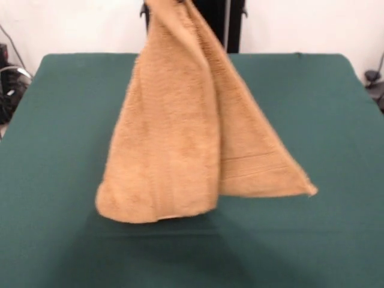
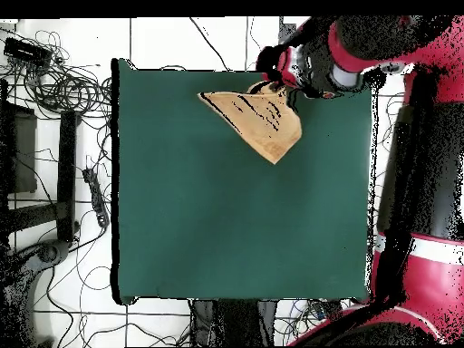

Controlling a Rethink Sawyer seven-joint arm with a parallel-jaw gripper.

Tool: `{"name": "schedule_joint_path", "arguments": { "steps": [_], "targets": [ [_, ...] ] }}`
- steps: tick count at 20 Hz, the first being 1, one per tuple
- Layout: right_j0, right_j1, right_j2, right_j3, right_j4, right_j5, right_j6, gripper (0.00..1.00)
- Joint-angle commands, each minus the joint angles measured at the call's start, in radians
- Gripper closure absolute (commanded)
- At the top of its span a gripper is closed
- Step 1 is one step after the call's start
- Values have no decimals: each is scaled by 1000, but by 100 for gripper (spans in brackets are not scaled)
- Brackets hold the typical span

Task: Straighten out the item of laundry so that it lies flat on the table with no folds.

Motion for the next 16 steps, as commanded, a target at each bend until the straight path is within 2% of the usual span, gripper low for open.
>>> {"name": "schedule_joint_path", "arguments": {
  "steps": [1, 5, 9, 13, 16],
  "targets": [
    [90, -8, -32, 83, -16, 86, -214, 100],
    [145, 42, -23, -79, -48, 221, -200, 100],
    [168, 66, -11, -161, -65, 282, -193, 100],
    [168, 65, -19, -151, -60, 262, -199, 100],
    [154, 25, -49, -55, -29, 167, -170, 100]
  ]
}}
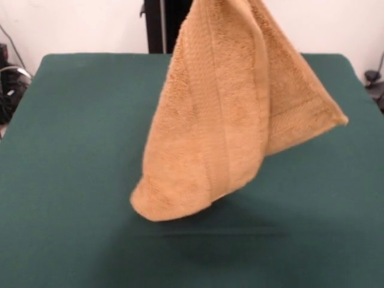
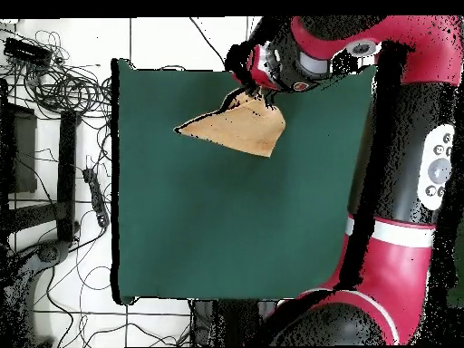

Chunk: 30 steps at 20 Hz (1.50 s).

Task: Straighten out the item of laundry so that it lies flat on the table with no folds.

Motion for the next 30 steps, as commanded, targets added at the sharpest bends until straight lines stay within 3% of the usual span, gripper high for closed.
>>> {"name": "schedule_joint_path", "arguments": {
  "steps": [1, 5, 7, 9, 13, 22, 30],
  "targets": [
    [13, -25, -44, 158, 22, -81, -141, 100],
    [-61, -126, -53, 442, 86, -313, -73, 100],
    [-65, -133, -50, 457, 91, -298, -74, 100],
    [-40, -117, -54, 380, 84, -209, -79, 100],
    [31, -31, -38, 107, 48, 19, -78, 100],
    [68, 94, 79, -201, -108, 141, -165, 100],
    [57, 105, 169, -252, -203, 110, -173, 100]
  ]
}}
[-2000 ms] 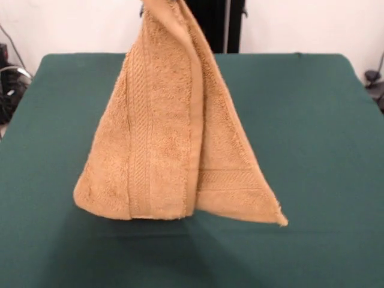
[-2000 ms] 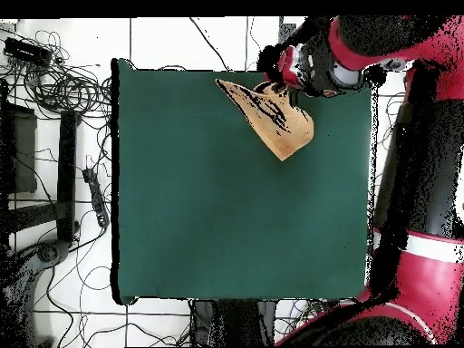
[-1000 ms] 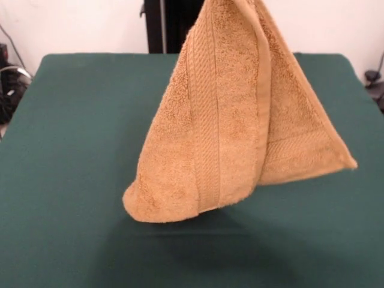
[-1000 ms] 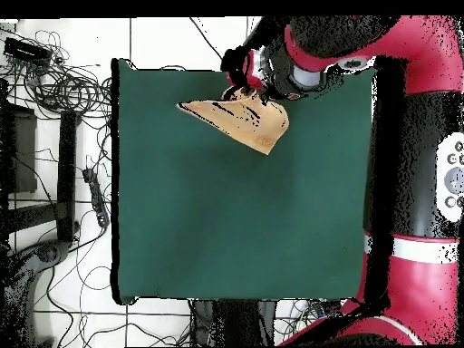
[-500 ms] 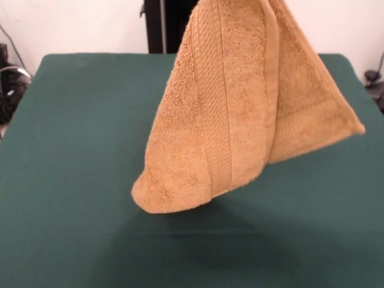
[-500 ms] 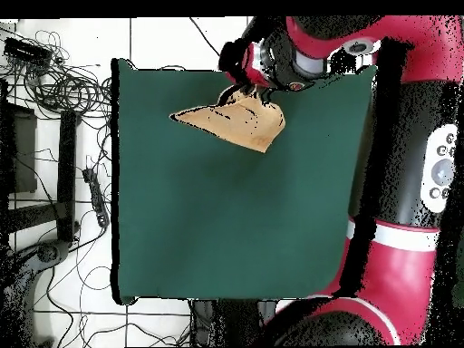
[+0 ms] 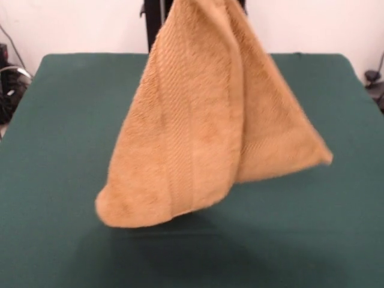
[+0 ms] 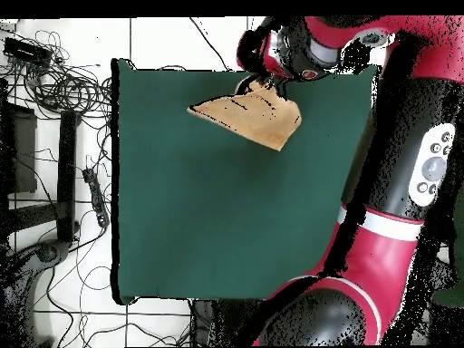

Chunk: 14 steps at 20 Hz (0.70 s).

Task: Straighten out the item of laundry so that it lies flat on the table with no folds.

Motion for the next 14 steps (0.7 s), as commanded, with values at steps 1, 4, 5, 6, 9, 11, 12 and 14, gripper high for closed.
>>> {"name": "schedule_joint_path", "arguments": {
  "steps": [1, 4, 5, 6, 9, 11, 12, 14],
  "targets": [
    [27, 51, 121, -63, -85, 37, -172, 100],
    [25, 64, 158, -81, -127, 36, -185, 100],
    [25, 68, 157, -77, -129, 34, -190, 100],
    [24, 68, 140, -61, -114, 20, -193, 100],
    [26, 60, 101, -21, -84, -38, -187, 100],
    [29, 52, 78, 2, -68, -44, -173, 100],
    [28, 48, 60, 25, -51, -65, -167, 100],
    [12, 16, -2, 136, 21, -156, -119, 100]
  ]
}}
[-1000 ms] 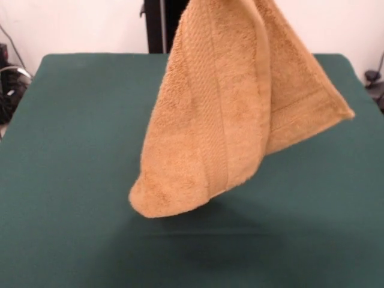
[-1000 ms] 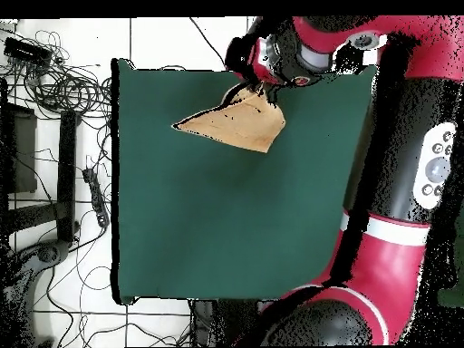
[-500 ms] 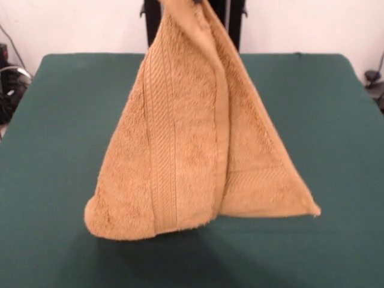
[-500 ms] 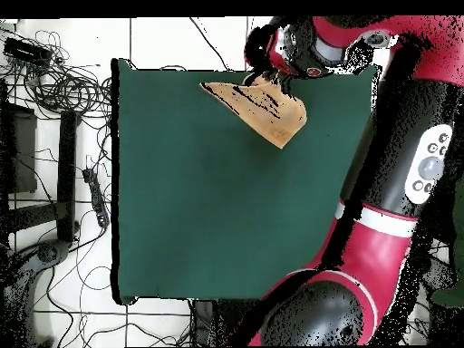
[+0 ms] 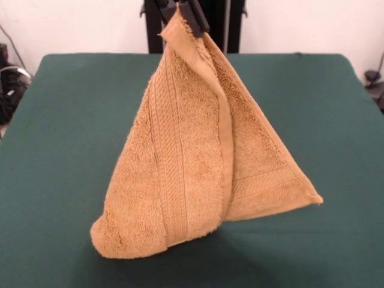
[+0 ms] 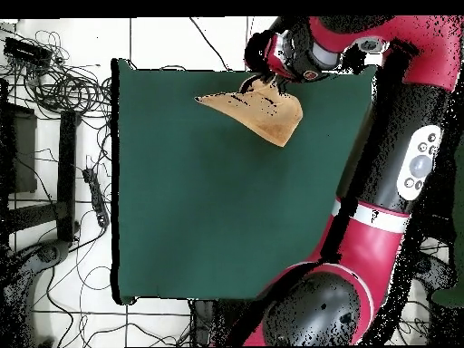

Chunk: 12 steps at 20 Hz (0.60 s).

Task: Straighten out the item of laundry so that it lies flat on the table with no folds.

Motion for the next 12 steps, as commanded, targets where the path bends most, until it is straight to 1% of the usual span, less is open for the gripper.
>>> {"name": "schedule_joint_path", "arguments": {
  "steps": [1, 3, 6, 7, 11, 12],
  "targets": [
    [0, -79, -65, 262, 96, -196, -94, 100],
    [-37, -138, -106, 434, 156, -323, -43, 100],
    [-73, -200, -134, 622, 189, -424, 7, 100],
    [-74, -206, -139, 649, 189, -439, 14, 100],
    [-65, -207, -158, 701, 200, -460, 61, 100],
    [-60, -203, -165, 705, 201, -456, 57, 100]
  ]
}}
